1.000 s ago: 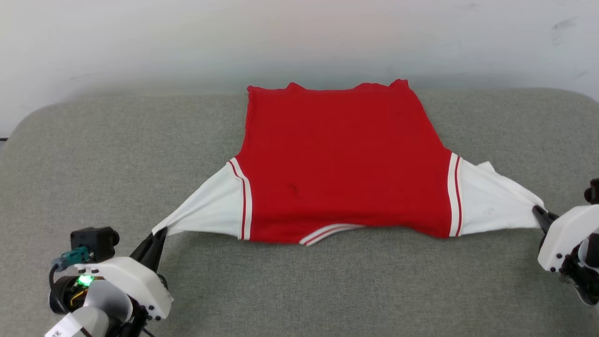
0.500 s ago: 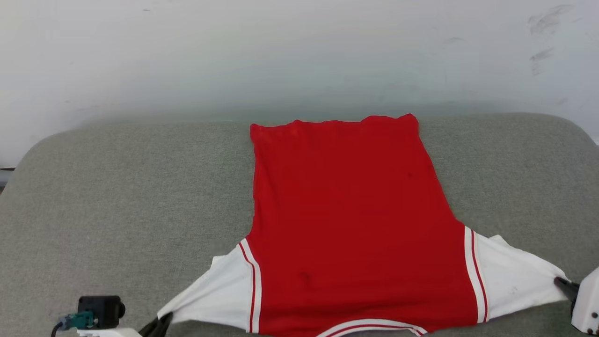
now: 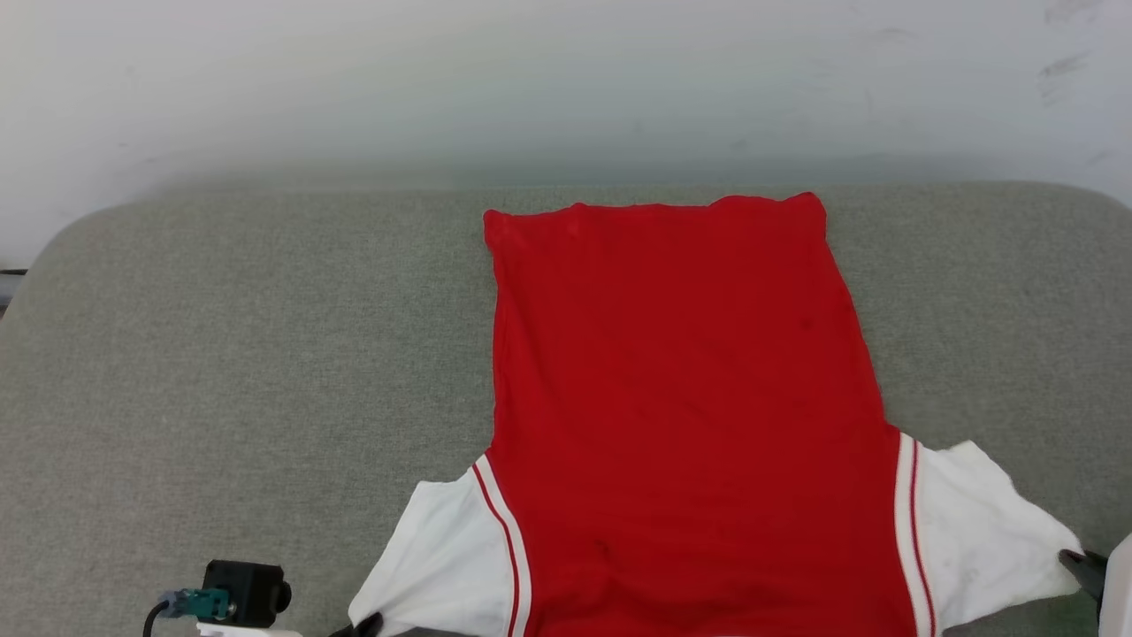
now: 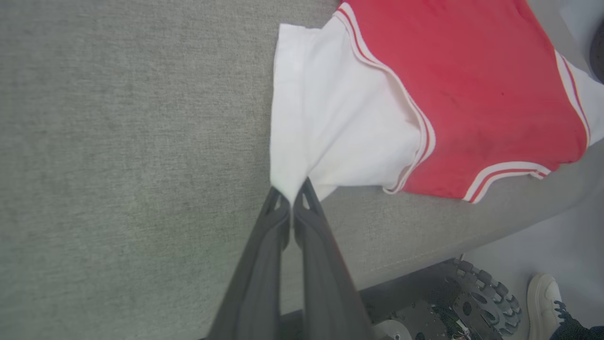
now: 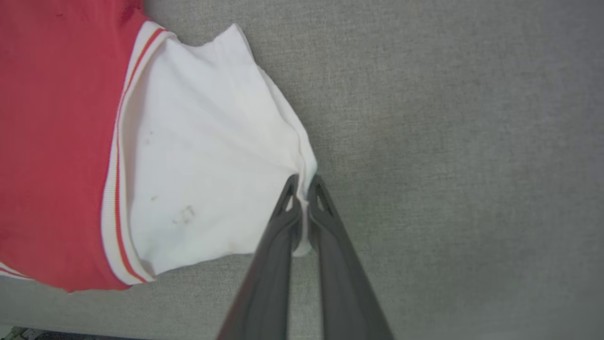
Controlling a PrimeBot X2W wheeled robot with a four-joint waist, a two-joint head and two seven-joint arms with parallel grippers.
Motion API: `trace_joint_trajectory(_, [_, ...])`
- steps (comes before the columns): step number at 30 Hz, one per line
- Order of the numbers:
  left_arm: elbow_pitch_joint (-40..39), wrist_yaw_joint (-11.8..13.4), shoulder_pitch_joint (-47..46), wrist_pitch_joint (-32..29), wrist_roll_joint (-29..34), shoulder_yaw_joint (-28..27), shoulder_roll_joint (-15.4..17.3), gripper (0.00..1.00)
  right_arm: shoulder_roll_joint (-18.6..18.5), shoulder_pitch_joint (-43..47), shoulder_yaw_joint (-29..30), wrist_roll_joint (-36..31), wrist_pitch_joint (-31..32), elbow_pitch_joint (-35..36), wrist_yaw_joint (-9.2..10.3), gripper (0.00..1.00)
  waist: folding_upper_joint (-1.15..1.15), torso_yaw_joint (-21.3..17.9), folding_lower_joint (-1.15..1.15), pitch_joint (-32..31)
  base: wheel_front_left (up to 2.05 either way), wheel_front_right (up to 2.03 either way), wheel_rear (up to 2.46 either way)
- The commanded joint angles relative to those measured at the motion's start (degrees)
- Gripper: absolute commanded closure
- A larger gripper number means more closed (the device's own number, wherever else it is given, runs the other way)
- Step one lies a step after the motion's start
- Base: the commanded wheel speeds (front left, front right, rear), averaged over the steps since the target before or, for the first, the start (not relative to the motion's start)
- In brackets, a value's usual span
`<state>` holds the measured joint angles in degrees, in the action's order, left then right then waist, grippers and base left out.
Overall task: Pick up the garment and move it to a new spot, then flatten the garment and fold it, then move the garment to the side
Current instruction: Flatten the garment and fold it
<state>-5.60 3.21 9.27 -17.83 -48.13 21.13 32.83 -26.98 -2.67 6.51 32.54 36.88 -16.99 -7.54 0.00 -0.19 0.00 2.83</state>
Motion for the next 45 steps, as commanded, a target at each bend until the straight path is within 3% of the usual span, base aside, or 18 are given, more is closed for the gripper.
trace_joint_trajectory(1, [-1.41, -0.57, -1.43, -0.95, 0.28, 0.55, 0.39, 1.0, -0.43, -0.35, -0.32, -1.02, 2.15, 2.1, 0.08, 0.0, 0.0, 0.83, 0.0, 1.85, 0.0, 0.0, 0.0])
trace_joint_trajectory(8, [-5.89, -0.25, -3.75, -3.63, 2.27, 2.44, 1.42, 1.0, -1.84, -4.95, 0.37, -2.15, 7.81, 9.41, 0.08, 0.0, 0.0, 2.91, 0.0, 6.84, 0.0, 0.0, 0.0])
trace_joint_trajectory(15, [-10.98, 0.51, -6.93, -5.64, 4.05, 3.99, 0.83, 1.0, -1.12, -16.51, 0.59, -2.29, 16.23, 15.39, 0.08, 0.0, 0.0, 6.04, 0.0, 13.78, 0.0, 0.0, 0.0])
trace_joint_trajectory(22, [-14.83, 0.62, -10.91, -7.21, 6.44, 5.13, 0.94, 1.0, -0.43, -32.35, 1.44, -2.93, 33.25, 15.31, 0.08, 0.0, 0.0, 10.02, 0.0, 21.45, 0.0, 0.0, 0.0])
trace_joint_trajectory(28, [-15.86, -0.19, -14.17, -7.38, 7.71, 6.4, -0.26, 1.0, -0.16, -45.88, 4.1, -10.35, 43.39, 11.01, 0.08, 0.0, 0.0, 13.95, 0.0, 27.13, 0.0, 0.0, 0.0])
trace_joint_trajectory(35, [-14.78, -1.45, -17.74, -6.18, 8.6, 7.65, -2.56, 1.0, -0.78, -55.34, 6.42, -19.63, 42.33, 4.55, 0.07, 0.0, 0.0, 18.47, 0.0, 31.63, 0.0, 0.0, 0.0])
trace_joint_trajectory(45, [-13.44, -2.87, -19.9, -5.38, 8.79, 9.33, -4.3, 1.0, -0.98, -62.29, 10.16, -27.17, 40.49, -1.97, 0.07, 0.0, 0.0, 22.42, 0.0, 35.03, 0.0, 0.0, 0.0])
